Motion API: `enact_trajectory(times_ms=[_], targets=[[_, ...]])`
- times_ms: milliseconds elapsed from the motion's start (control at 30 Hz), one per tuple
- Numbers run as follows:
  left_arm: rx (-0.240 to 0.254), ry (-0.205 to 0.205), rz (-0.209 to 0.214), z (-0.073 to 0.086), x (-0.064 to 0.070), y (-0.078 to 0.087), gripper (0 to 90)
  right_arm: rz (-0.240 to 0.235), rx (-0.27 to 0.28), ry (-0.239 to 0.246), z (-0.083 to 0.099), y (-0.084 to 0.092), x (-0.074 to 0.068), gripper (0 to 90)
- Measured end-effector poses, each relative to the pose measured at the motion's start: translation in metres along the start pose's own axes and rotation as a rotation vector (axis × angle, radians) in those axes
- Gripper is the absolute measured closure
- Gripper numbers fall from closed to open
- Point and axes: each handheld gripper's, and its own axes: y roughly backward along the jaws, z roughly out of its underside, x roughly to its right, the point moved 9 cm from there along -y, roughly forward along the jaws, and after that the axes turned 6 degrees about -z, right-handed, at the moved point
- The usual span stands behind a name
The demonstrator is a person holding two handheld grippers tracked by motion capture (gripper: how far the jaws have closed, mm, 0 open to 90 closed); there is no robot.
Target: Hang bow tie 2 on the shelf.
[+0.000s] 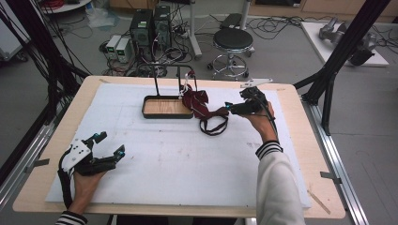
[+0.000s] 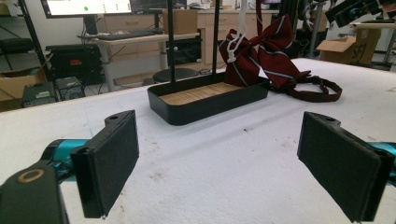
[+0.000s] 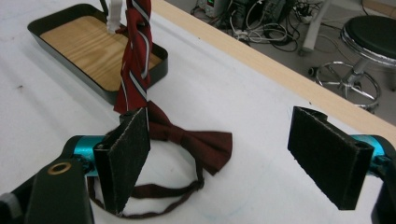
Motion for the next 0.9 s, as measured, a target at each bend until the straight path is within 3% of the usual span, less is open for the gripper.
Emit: enact_trajectory(times_ms=[333,500,667,733,900], targets=[[0.0,0.002,0.001,0.0,0.0,0.0,13.0,-0.113,-0.066,0.029,-0.014,-0.025,-0.005,18.3],[0.001,0.001,0.002,0.0,0.0,0.0,13.0,-0.124,-0.09,0.037,-0.017,-0.035,-0.001,17.8],[0.0,0.0,0.001,0.0,0.0,0.0,13.0,-0.101,-0.173,0.098,-0.012,-0.048,0.004,15.4],[0.0,0.001,0.001,0.0,0.0,0.0,13.0,-0.113,-0.175,0.081,-0.009,-0.052,0.006,15.5],[0.0,0.0,0.001,0.0,0.0,0.0,13.0,-0.118,-0.258,0.084,0.006,-0.064,0.007,15.5]])
